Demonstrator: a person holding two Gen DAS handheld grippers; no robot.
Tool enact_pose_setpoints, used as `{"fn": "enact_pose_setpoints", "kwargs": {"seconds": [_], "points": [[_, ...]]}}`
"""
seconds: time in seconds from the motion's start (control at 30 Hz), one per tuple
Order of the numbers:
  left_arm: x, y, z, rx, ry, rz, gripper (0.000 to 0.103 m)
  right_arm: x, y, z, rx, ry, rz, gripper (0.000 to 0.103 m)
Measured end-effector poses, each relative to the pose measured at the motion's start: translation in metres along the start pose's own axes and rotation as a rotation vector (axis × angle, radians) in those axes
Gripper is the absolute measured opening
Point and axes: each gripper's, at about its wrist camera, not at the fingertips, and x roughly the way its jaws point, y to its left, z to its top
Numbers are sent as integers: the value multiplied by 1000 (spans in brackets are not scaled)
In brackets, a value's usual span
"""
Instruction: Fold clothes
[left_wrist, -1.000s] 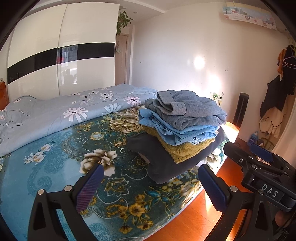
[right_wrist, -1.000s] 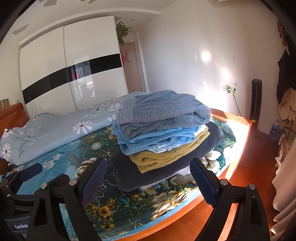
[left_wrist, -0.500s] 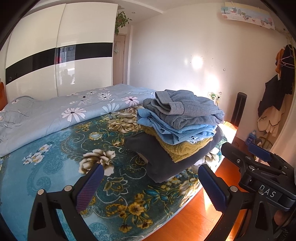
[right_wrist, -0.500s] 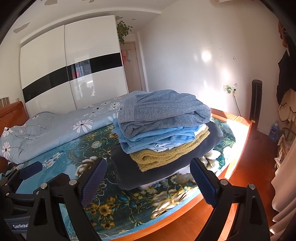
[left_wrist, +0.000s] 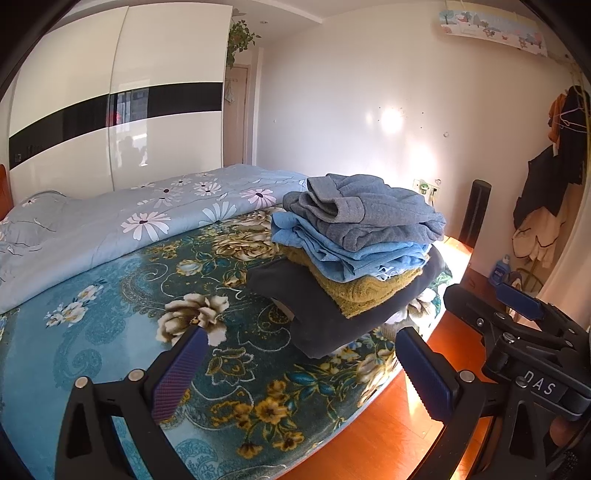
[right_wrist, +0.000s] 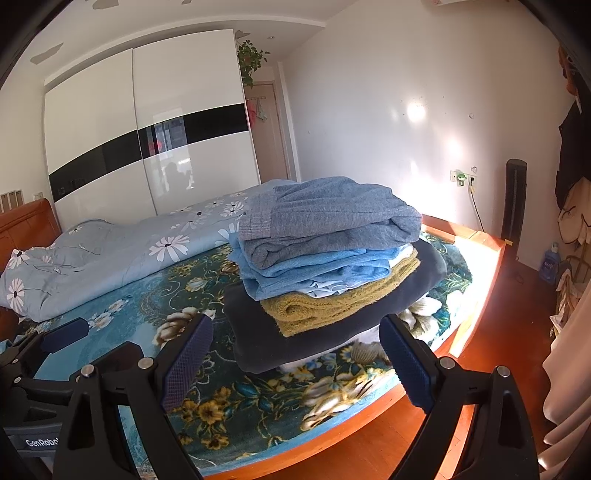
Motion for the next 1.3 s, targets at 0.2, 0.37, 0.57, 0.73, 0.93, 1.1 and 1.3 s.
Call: {"fn": "enact_pose_setpoints", "kwargs": {"seconds": [0.2,0.37,0.57,0.73,0.93,1.1,1.3], "points": [[1,3,1,-8,4,-8,103,0,2,0,2,-4,2,92],[1,4,1,-8,3,-8,103,0,2,0,7,0,5,92],[1,8,1,-34,13,-38,103,3,3,0,6,12,5,95],[-1,8,2,-35,5,-39,103,4,4,1,12,7,6,97],[-1,6,3,-31,1,-36,103,2,4,1,13,2,-1,99],[0,9,3,-45,3,-23,103,3,3,1,16,2,-7,101],[2,11,3,-55,7,-16,103,5,4,0,10,11,-2,101]]}}
